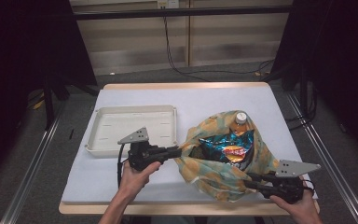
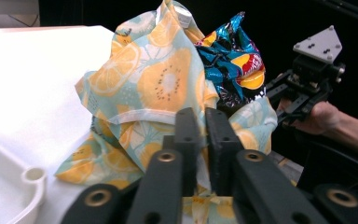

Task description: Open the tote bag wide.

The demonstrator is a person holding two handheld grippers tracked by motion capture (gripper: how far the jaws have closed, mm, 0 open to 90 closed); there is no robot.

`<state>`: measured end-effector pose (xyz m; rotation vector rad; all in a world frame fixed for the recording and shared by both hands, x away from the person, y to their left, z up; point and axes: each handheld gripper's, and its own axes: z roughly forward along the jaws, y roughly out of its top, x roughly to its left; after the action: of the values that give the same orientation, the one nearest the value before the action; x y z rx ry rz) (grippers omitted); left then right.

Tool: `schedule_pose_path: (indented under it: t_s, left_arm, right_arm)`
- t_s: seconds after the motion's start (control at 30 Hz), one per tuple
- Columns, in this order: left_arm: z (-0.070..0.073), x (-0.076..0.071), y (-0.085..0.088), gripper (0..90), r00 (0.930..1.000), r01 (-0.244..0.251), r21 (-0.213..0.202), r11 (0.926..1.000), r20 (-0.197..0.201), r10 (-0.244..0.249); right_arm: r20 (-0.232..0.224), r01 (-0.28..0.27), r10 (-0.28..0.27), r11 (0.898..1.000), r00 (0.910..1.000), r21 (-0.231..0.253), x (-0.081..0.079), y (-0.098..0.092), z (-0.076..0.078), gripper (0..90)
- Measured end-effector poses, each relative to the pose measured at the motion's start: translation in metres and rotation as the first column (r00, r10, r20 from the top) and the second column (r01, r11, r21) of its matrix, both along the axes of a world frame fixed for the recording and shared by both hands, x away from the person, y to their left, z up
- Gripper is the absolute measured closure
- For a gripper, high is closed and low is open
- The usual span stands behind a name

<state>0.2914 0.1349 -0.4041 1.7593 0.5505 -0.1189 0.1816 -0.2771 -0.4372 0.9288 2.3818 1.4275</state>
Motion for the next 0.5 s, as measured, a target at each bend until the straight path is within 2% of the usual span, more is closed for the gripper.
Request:
schedule_pose_path:
  t_s: [0.1, 0.13, 0.17, 0.2, 0.23, 0.3, 0.33, 0.4, 0.5]
  left_arm:
    - [0.002, -0.001, 0.007, 80.5, 0.9978, -0.056, 0.063, 0.9964, 0.039, 0.054]
    - [0.0, -0.001, 0.009, 82.4, 0.9971, -0.07, 0.06, 0.9957, 0.035, 0.068]
    - [0.0, 0.0, 0.01, 86.9, 0.9959, -0.078, 0.082, 0.9936, 0.052, 0.074]
    - [-0.002, 0.0, 0.009, 88.9, 0.9958, -0.082, 0.1, 0.9916, 0.049, 0.077]
    - [-0.002, -0.001, 0.007, 88.9, 0.9968, -0.072, 0.09, 0.9934, 0.041, 0.068]
    - [0.003, -0.004, 0.002, 82.1, 0.9984, -0.037, 0.067, 0.9971, 0.046, 0.034]
    - [0.005, -0.005, 0.0, 75.8, 0.9987, -0.026, 0.058, 0.998, 0.046, 0.024]
    - [0.007, -0.005, -0.004, 70.8, 0.999, -0.002, 0.024, 0.9997, 0.045, 0.001]
    - [0.002, 0.0, -0.01, 60.6, 0.9992, -0.02, 0.064, 0.9978, 0.036, 0.017]
  right_arm:
    - [0.008, 0.005, -0.005, 1.0, 1.0, 0.003, 0.0, 0.001, 0.003, 65.2]
    - [0.01, 0.009, -0.009, 1.0, 0.9999, 0.006, 0.0, 0.0, 0.003, 63.8]
    - [0.008, 0.009, -0.009, 1.0, 0.9999, 0.012, 0.001, 0.0, 0.004, 63.3]
    - [0.01, 0.011, -0.011, 1.0, 0.9999, 0.012, 0.001, 0.0, 0.004, 62.3]
    - [0.012, 0.01, -0.01, 1.0, 0.9999, 0.014, 0.001, 0.0, 0.005, 62.1]
    - [0.017, 0.008, -0.008, 1.0, 0.9998, 0.011, 0.0, 0.001, 0.006, 61.3]
    - [0.021, 0.01, -0.01, 1.0, 0.9997, 0.01, 0.0, 0.001, 0.006, 61.3]
    - [0.023, 0.011, -0.011, 1.0, 0.9997, 0.014, -0.001, 0.002, 0.007, 61.2]
    - [0.029, 0.011, -0.012, 1.0, 0.9995, 0.017, -0.001, 0.001, 0.009, 60.5]
